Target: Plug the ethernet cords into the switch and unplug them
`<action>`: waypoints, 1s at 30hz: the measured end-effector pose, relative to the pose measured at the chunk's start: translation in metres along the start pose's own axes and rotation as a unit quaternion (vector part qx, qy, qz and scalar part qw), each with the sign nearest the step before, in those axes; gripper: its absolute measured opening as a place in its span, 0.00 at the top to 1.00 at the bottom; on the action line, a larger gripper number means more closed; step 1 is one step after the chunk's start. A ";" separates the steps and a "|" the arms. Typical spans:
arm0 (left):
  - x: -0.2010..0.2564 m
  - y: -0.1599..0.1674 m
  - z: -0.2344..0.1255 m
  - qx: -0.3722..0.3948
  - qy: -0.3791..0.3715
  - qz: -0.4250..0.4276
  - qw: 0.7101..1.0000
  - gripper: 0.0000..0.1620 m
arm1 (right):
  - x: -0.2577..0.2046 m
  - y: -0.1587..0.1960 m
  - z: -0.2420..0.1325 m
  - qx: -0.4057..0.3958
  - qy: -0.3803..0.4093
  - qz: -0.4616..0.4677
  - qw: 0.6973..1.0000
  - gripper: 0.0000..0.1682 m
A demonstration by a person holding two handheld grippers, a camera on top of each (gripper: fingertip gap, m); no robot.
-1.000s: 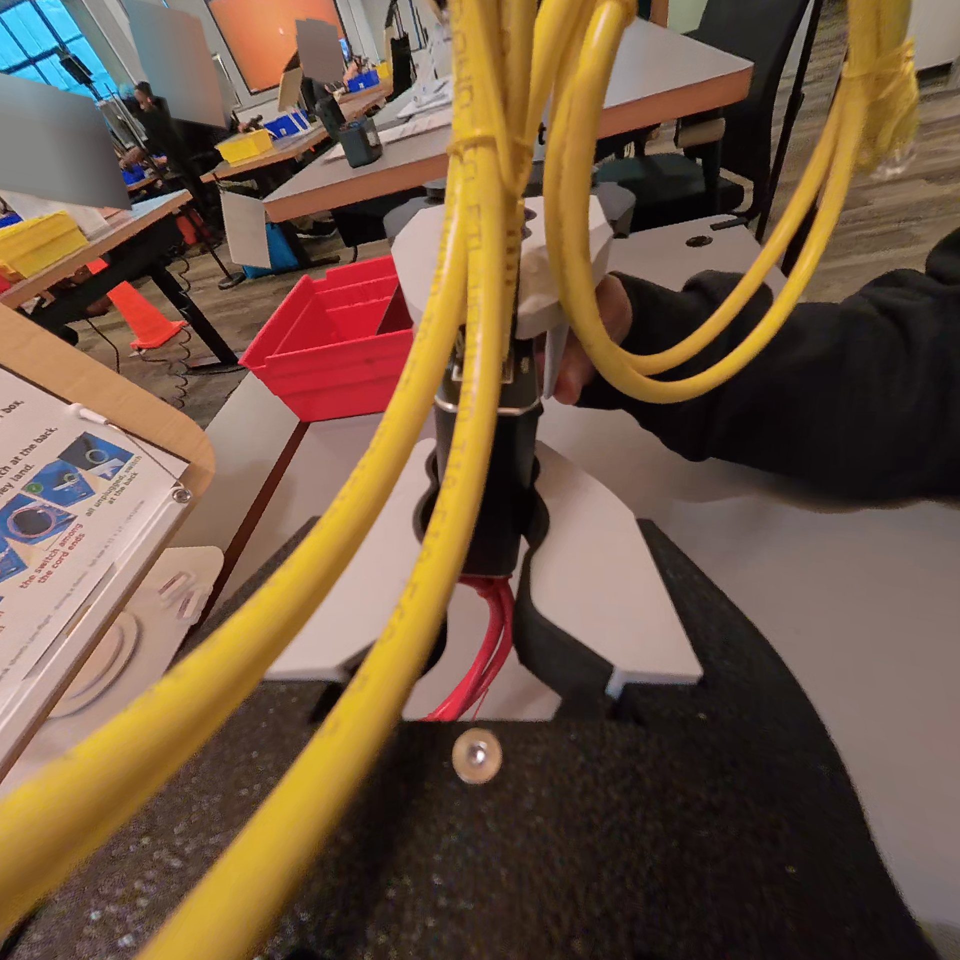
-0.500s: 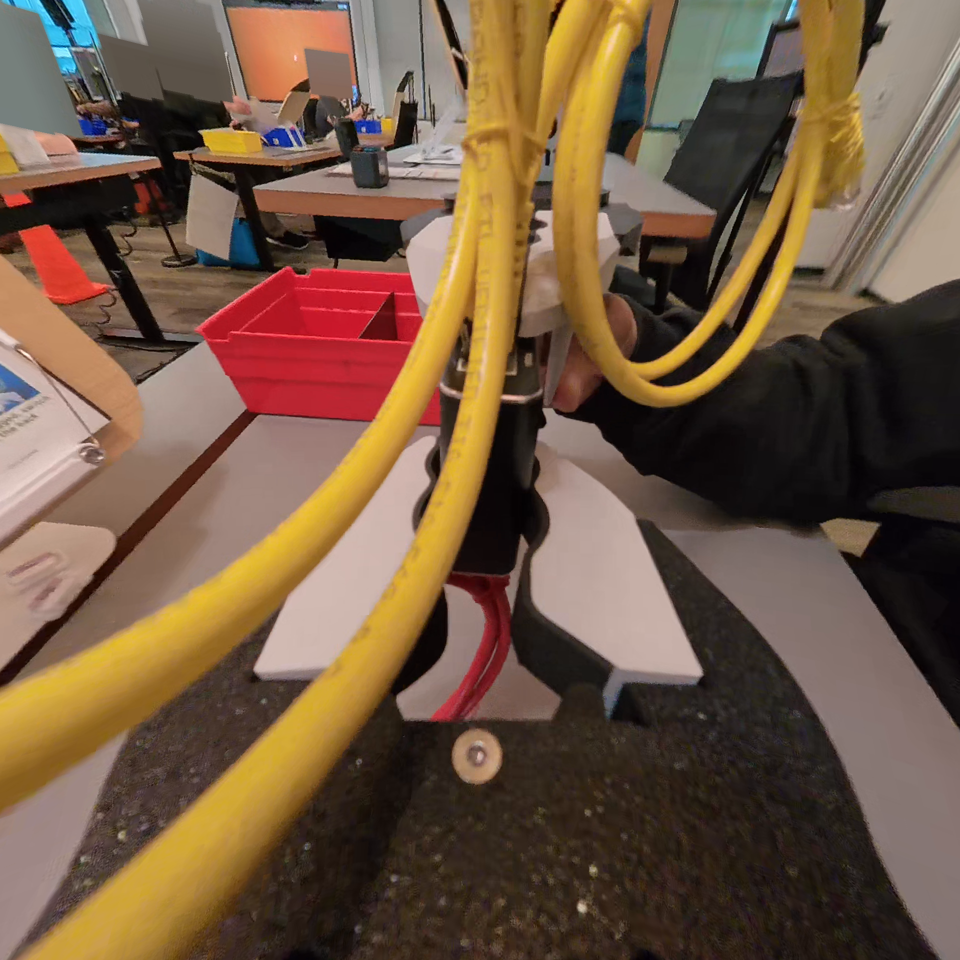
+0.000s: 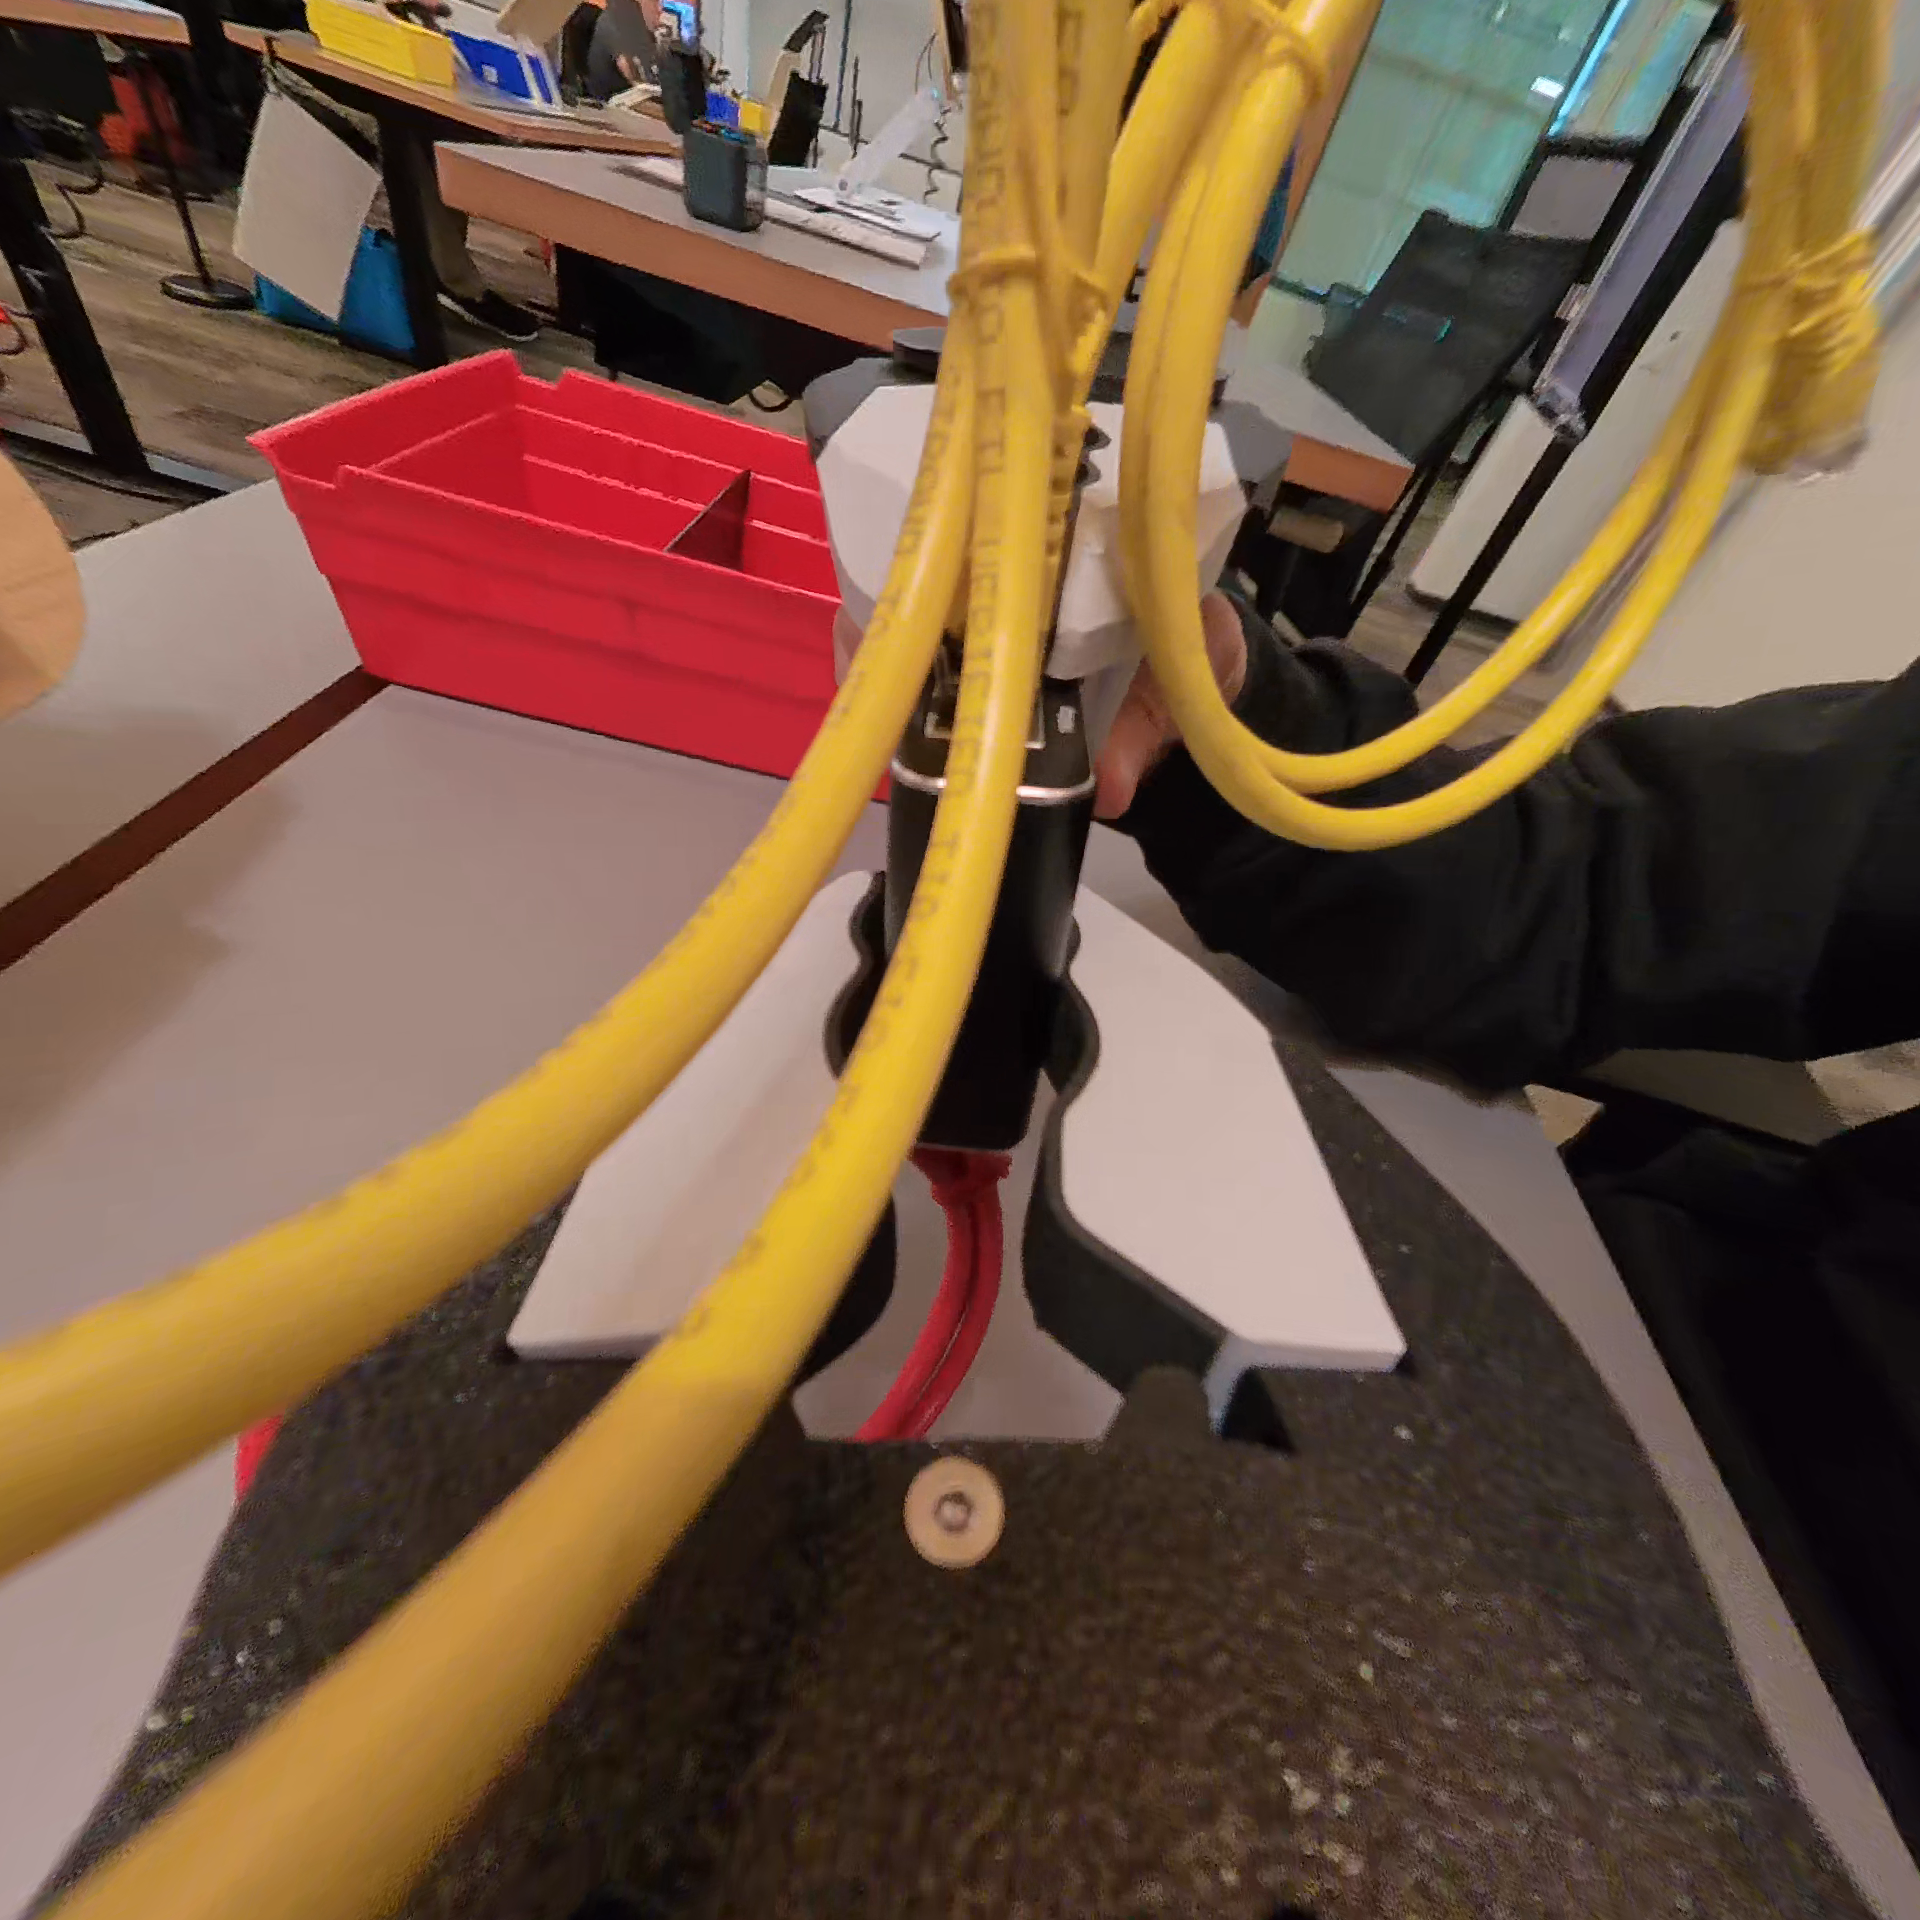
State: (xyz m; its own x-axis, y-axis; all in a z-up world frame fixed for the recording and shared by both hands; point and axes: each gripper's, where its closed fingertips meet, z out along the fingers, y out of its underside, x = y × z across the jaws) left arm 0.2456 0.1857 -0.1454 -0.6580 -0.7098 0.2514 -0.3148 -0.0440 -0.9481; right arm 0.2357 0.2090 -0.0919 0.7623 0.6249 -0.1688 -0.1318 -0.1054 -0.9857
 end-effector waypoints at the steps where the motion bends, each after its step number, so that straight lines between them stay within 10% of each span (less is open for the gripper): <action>1: 0.001 0.000 -0.001 -0.004 -0.004 0.006 1.000 0.83 | -0.002 0.000 0.000 0.002 -0.003 -0.007 1.000 0.92; 7: -0.020 0.011 -0.005 -0.066 -0.099 0.058 0.991 0.83 | 0.005 -0.001 -0.005 -0.005 0.004 -0.018 1.000 0.91; 9: -0.047 0.030 -0.027 -0.128 -0.181 0.070 0.973 0.84 | 0.006 -0.061 -0.051 0.180 -0.013 0.040 0.983 0.92; 12: -0.027 -0.017 -0.044 0.032 -0.110 -0.010 0.993 0.84 | 0.021 -0.056 -0.080 0.139 0.067 0.005 0.988 0.91; 22: -0.022 -0.015 -0.035 0.013 -0.106 0.027 0.994 0.84 | 0.062 -0.028 -0.109 -0.015 0.280 0.015 0.960 0.92; 30: -0.018 -0.014 -0.030 -0.001 -0.103 0.032 0.994 0.83 | 0.104 -0.019 -0.341 -0.253 0.671 0.016 0.697 0.92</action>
State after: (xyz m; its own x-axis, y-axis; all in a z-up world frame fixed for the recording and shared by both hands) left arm 0.2411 0.2204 -0.1310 -0.5230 -0.8399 0.1449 -0.2777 0.0071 -0.9607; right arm 0.5338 0.0117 -0.0916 0.7154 -0.6335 0.2946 -0.1800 -0.5746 -0.7984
